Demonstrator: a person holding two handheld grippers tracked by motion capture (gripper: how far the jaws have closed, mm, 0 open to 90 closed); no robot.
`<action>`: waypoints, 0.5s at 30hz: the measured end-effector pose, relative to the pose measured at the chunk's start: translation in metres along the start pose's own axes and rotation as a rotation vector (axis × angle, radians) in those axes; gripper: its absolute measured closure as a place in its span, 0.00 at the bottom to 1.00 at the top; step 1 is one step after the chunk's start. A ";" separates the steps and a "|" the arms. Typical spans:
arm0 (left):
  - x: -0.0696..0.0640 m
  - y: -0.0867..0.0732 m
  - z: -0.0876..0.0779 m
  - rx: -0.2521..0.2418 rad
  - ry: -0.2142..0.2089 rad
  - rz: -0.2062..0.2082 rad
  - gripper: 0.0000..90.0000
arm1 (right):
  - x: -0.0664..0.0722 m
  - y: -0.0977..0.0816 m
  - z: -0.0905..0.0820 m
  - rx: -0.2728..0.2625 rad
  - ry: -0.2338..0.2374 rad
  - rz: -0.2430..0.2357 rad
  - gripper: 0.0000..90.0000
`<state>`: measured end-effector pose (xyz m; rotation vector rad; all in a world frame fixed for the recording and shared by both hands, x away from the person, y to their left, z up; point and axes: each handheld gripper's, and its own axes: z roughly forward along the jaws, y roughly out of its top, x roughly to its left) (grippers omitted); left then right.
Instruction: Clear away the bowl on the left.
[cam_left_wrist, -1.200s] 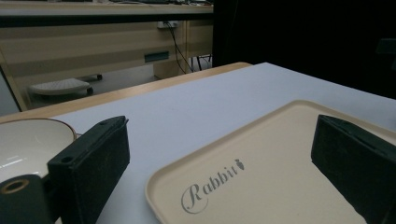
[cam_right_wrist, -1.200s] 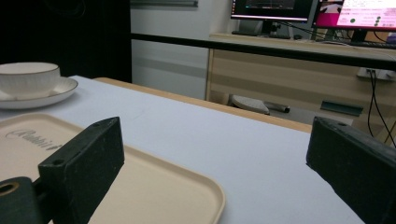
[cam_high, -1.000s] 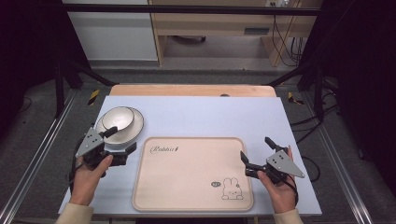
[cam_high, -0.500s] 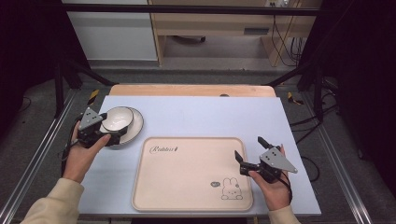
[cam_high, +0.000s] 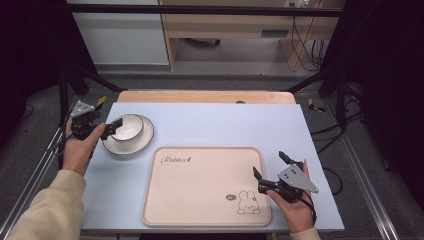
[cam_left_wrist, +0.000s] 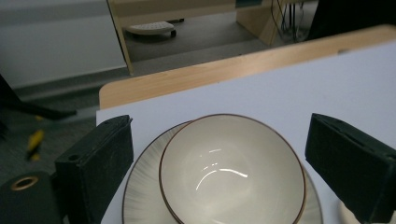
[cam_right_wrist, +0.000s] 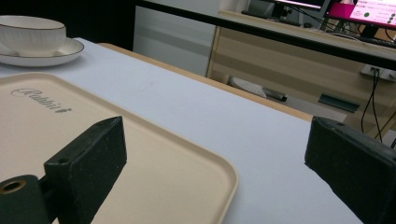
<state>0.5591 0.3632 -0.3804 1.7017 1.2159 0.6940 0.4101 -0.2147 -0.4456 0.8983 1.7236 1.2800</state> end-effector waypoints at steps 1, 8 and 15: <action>0.003 0.001 0.000 0.000 0.002 -0.038 0.09 | 0.000 0.000 0.000 0.000 0.000 0.000 0.06; 0.020 0.000 0.008 -0.003 0.024 -0.089 0.11 | -0.003 -0.004 -0.001 0.019 -0.017 0.012 0.05; 0.026 0.000 0.019 0.040 0.032 -0.074 0.13 | -0.005 -0.005 -0.002 0.027 -0.027 0.026 0.05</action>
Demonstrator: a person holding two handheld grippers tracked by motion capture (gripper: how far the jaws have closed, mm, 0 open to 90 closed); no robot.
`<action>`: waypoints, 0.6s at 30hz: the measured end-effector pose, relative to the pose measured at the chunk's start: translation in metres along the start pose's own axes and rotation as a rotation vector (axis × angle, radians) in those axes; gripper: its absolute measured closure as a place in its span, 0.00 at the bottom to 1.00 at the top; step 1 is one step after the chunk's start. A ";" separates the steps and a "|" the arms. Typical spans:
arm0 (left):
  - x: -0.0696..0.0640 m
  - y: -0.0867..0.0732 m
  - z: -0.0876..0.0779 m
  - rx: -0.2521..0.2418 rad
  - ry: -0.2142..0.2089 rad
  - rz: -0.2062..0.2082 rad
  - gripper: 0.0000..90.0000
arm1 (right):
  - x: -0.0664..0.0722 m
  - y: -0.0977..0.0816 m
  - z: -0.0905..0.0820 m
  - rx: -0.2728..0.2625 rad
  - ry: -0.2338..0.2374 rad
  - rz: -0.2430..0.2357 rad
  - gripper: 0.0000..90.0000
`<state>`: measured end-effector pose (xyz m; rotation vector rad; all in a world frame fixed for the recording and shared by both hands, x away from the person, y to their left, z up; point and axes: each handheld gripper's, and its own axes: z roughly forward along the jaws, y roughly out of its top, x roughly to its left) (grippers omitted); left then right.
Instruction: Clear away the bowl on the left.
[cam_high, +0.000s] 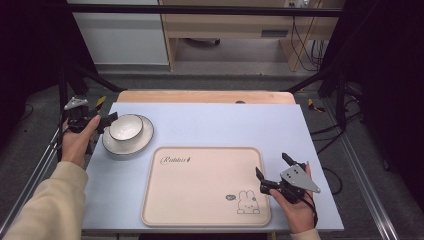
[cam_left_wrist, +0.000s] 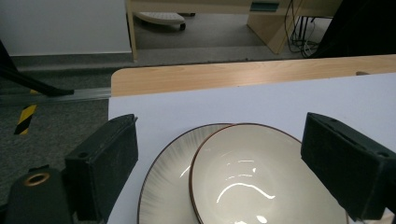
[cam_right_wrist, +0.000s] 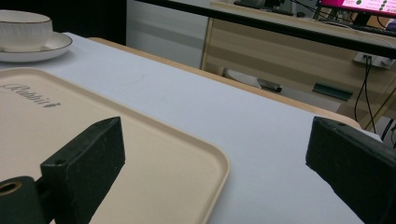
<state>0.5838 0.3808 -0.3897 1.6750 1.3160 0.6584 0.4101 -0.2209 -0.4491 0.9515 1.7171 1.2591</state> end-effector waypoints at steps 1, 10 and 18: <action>0.000 0.000 0.001 0.008 0.002 0.000 0.13 | 0.000 0.000 -0.001 0.000 -0.001 0.002 0.05; -0.002 -0.007 0.013 0.092 0.023 0.038 0.17 | -0.001 -0.001 0.000 0.010 0.001 0.014 0.06; -0.009 -0.014 0.027 0.177 0.054 0.069 0.24 | -0.002 -0.002 0.000 0.017 0.009 0.035 0.06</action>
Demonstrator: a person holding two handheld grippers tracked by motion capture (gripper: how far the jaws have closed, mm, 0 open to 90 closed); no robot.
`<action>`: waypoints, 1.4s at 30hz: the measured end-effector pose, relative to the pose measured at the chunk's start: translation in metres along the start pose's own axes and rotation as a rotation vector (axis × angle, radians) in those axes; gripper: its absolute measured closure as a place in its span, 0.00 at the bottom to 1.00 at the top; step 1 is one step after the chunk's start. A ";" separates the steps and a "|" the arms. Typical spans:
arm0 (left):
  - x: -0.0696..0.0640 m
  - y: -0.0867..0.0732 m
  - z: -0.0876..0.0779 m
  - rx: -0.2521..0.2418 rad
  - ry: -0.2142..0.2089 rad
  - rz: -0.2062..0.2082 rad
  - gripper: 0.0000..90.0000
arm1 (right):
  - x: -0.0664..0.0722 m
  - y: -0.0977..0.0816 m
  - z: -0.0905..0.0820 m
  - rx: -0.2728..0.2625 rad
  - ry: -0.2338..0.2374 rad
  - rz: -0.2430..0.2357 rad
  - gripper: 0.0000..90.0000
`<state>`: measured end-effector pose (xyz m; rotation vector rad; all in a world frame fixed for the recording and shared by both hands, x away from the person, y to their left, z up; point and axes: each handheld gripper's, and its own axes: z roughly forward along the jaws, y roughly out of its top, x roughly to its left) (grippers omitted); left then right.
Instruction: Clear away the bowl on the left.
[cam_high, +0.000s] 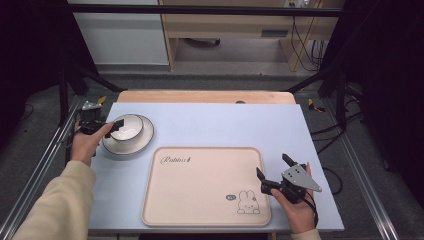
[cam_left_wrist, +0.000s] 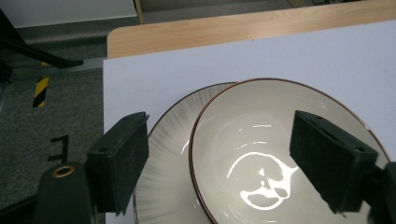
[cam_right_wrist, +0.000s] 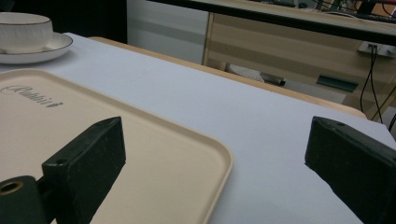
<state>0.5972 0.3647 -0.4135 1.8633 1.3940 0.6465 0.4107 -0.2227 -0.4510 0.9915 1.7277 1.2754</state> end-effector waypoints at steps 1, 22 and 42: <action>0.000 -0.002 0.003 0.010 0.007 -0.006 0.27 | 0.000 -0.001 0.001 0.009 0.005 0.004 0.06; 0.009 -0.014 0.024 0.099 0.056 -0.105 0.67 | 0.001 -0.002 0.003 0.028 0.042 0.013 0.07; 0.002 -0.006 0.011 0.130 0.011 -0.194 0.92 | 0.002 -0.001 0.003 0.017 0.059 0.015 0.07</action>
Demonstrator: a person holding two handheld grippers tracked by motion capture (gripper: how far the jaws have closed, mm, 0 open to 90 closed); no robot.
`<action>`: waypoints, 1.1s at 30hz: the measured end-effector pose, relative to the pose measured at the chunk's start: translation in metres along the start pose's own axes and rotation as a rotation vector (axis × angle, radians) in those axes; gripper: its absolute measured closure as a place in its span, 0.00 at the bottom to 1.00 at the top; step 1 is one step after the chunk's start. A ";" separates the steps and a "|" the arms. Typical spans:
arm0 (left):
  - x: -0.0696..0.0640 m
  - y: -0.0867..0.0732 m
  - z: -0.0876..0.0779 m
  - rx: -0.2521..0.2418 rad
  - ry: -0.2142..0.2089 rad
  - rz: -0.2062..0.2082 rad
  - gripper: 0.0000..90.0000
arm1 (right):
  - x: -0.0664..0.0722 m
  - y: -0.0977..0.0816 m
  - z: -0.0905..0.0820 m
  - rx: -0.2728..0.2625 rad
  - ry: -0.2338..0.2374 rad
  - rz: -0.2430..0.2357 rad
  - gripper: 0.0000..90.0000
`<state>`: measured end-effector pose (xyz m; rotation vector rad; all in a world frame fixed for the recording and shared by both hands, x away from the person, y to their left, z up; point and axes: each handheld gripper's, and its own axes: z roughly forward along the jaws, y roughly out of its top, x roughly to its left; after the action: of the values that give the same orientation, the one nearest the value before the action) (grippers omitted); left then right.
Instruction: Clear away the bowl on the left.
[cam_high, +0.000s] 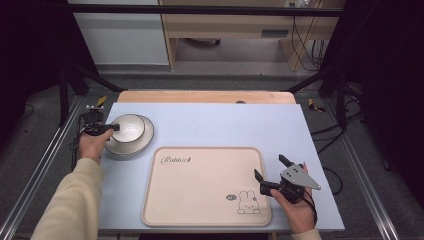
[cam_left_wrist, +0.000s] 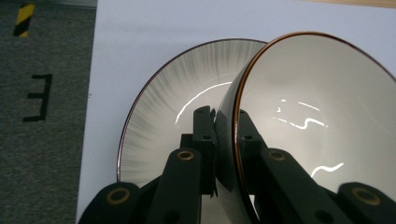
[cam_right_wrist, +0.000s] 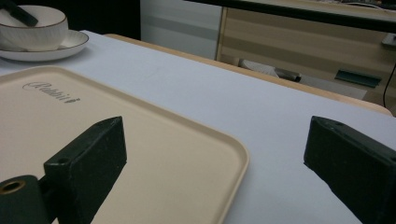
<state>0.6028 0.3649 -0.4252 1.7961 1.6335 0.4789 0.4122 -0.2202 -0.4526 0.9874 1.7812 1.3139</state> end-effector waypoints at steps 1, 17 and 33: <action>-0.001 0.001 -0.003 0.001 0.003 0.012 0.92 | 0.000 0.000 0.000 -0.002 -0.001 0.000 0.07; -0.013 0.005 -0.025 -0.055 -0.045 0.050 0.92 | 0.002 -0.001 0.003 -0.011 -0.006 -0.040 0.05; -0.031 0.010 -0.030 -0.071 -0.097 0.067 0.92 | -0.004 -0.001 -0.001 -0.022 -0.031 -0.040 0.05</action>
<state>0.5854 0.3411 -0.3915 1.7972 1.4769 0.4669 0.4128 -0.2241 -0.4533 0.9508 1.7511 1.2844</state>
